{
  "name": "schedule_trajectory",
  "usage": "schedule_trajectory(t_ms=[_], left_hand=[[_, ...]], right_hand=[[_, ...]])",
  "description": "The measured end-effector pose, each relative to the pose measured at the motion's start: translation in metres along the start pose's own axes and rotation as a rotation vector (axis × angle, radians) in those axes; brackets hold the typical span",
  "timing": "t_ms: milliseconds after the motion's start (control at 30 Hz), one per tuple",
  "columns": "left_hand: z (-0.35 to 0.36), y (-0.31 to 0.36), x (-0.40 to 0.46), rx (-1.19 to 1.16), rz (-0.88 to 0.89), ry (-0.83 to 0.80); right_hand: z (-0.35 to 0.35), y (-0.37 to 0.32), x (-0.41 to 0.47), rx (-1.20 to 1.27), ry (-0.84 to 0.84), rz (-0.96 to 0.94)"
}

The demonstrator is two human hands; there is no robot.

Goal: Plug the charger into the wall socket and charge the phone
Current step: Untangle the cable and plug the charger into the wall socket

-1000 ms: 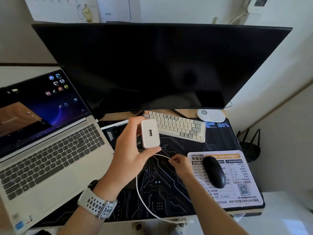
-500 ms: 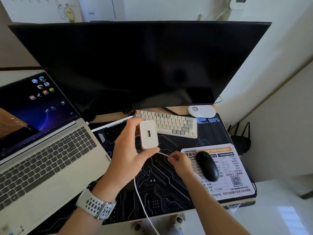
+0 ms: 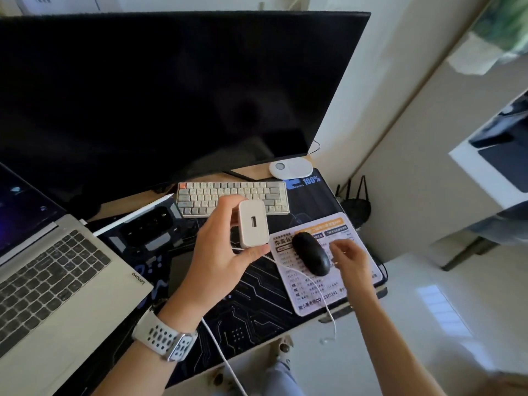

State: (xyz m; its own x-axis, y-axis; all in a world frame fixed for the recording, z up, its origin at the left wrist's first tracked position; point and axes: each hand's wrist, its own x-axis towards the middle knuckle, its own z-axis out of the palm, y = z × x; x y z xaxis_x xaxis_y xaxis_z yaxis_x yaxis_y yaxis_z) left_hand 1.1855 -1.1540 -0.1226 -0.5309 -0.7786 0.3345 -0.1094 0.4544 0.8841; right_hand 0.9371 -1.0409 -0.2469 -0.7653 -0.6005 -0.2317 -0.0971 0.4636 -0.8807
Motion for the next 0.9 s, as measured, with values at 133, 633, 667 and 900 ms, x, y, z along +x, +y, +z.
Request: schedule_trajectory(t_ms=[133, 633, 667, 900], left_hand=[[0.008, 0.0, 0.002, 0.0, 0.044, -0.027], [0.021, -0.02, 0.0, -0.015, -0.031, -0.093], [0.024, -0.023, -0.001, -0.013, -0.046, -0.101], [0.051, -0.044, -0.002, -0.002, -0.092, -0.15]], right_hand=[[-0.051, 0.039, -0.006, 0.149, 0.289, 0.126], [-0.017, 0.173, -0.049, 0.541, 0.2, 1.263], [-0.014, 0.176, -0.051, 0.544, 0.183, 1.291], [0.002, 0.199, -0.055, 0.61, 0.089, 1.274]])
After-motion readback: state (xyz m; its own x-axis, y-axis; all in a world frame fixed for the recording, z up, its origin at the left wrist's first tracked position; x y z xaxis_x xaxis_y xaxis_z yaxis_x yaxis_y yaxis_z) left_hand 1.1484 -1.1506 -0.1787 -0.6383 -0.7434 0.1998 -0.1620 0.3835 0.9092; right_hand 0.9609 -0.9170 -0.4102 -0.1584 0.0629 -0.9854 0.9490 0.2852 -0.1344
